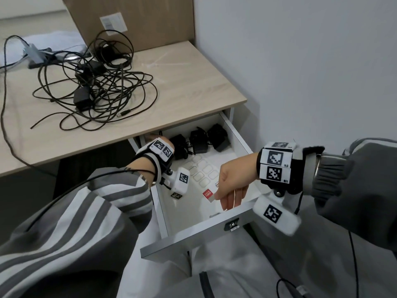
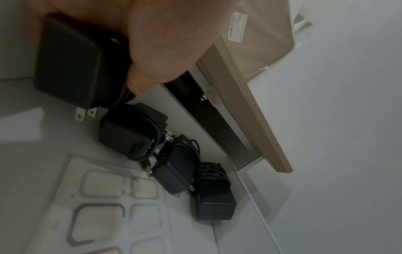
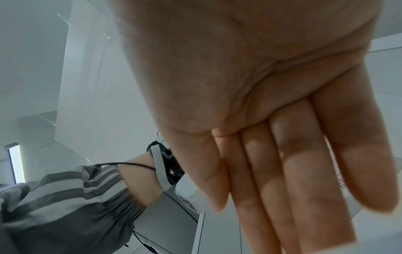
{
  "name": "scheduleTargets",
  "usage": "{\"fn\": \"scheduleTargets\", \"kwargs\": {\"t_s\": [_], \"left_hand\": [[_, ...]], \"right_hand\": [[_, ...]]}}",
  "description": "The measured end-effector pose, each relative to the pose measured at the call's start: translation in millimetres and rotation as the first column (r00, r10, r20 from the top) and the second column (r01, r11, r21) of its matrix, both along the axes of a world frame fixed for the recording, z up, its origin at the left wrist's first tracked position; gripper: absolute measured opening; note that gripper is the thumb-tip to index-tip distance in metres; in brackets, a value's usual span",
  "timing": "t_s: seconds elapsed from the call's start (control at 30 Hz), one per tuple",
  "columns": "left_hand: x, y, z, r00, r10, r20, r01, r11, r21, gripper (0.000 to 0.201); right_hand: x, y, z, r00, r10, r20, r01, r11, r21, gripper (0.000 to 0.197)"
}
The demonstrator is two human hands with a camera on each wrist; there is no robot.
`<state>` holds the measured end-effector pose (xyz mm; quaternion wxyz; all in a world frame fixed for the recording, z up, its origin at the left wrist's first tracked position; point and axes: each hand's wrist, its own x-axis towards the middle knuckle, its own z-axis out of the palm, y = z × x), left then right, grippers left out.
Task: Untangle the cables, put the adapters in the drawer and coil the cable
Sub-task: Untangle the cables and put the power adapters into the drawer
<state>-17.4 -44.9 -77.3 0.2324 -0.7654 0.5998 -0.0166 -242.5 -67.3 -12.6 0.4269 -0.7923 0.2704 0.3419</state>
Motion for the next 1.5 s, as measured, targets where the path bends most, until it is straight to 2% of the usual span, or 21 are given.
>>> {"fn": "scheduleTargets", "kwargs": {"t_s": [0.1, 0.2, 0.3, 0.43, 0.53, 0.63, 0.77, 0.83, 0.9, 1.0, 1.07, 1.2, 1.27, 1.4, 1.5], "left_hand": [[1, -5, -19, 0.991, 0.121, -0.048, -0.124, 0.99, -0.072, 0.042], [6, -11, -29, 0.948, 0.236, -0.213, -0.268, 0.954, -0.136, 0.048], [10, -11, -27, 0.877, 0.289, -0.384, -0.354, 0.928, -0.112, 0.047], [20, -14, -35, 0.839, 0.315, -0.443, -0.386, 0.919, -0.077, 0.049], [19, -15, -38, 0.746, 0.415, -0.52, -0.534, 0.84, -0.096, 0.057], [20, -20, -40, 0.688, 0.465, -0.557, -0.611, 0.785, -0.101, 0.072], [7, -18, -24, 0.717, 0.459, -0.524, -0.584, 0.807, -0.091, 0.075], [2, -13, -20, 0.786, 0.422, -0.453, -0.485, 0.874, -0.028, 0.057], [7, -8, -23, 0.841, 0.386, -0.379, -0.414, 0.91, 0.008, 0.039], [13, -5, -23, 0.861, 0.355, -0.364, -0.381, 0.924, 0.0, 0.03], [11, -4, -12, 0.858, 0.381, -0.343, -0.377, 0.923, 0.082, 0.019], [13, -7, -6, 0.898, 0.333, -0.287, -0.317, 0.943, 0.102, 0.021], [14, -8, -9, 0.896, 0.339, -0.286, -0.325, 0.941, 0.095, 0.021], [15, -2, -11, 0.91, 0.303, -0.284, -0.325, 0.945, -0.031, 0.022], [17, 2, -9, 0.905, 0.329, -0.27, -0.35, 0.936, -0.032, 0.027]], "right_hand": [[-1, 0, 1, 1.0, 0.003, 0.01, -0.003, 1.0, 0.004, 0.028], [-1, -1, 2, 1.0, 0.0, 0.015, 0.0, 1.0, 0.004, 0.028], [-1, 0, 1, 1.0, 0.003, 0.003, -0.003, 1.0, 0.006, 0.029], [-1, 1, 2, 1.0, 0.004, 0.002, -0.004, 1.0, -0.001, 0.032], [-2, 0, 3, 1.0, -0.007, 0.007, 0.008, 1.0, -0.006, 0.032], [-2, 0, 4, 1.0, -0.01, 0.014, 0.01, 1.0, -0.005, 0.032], [-2, 0, 5, 1.0, 0.002, 0.008, -0.001, 1.0, -0.009, 0.031], [-1, 1, 4, 1.0, 0.005, 0.001, -0.005, 1.0, -0.006, 0.031], [-1, 2, 4, 1.0, 0.005, -0.001, -0.005, 1.0, -0.004, 0.031], [-1, 2, 4, 1.0, 0.006, -0.001, -0.006, 1.0, -0.008, 0.031], [-1, 2, 4, 1.0, 0.003, 0.0, -0.003, 1.0, -0.01, 0.031], [-2, 2, 4, 1.0, 0.0, 0.002, 0.0, 1.0, -0.008, 0.032], [-2, 2, 4, 1.0, -0.003, 0.001, 0.003, 1.0, -0.011, 0.032], [-2, 1, 3, 1.0, -0.011, 0.004, 0.011, 1.0, -0.008, 0.03], [-2, 1, 2, 1.0, -0.01, 0.002, 0.01, 1.0, -0.005, 0.03]]}}
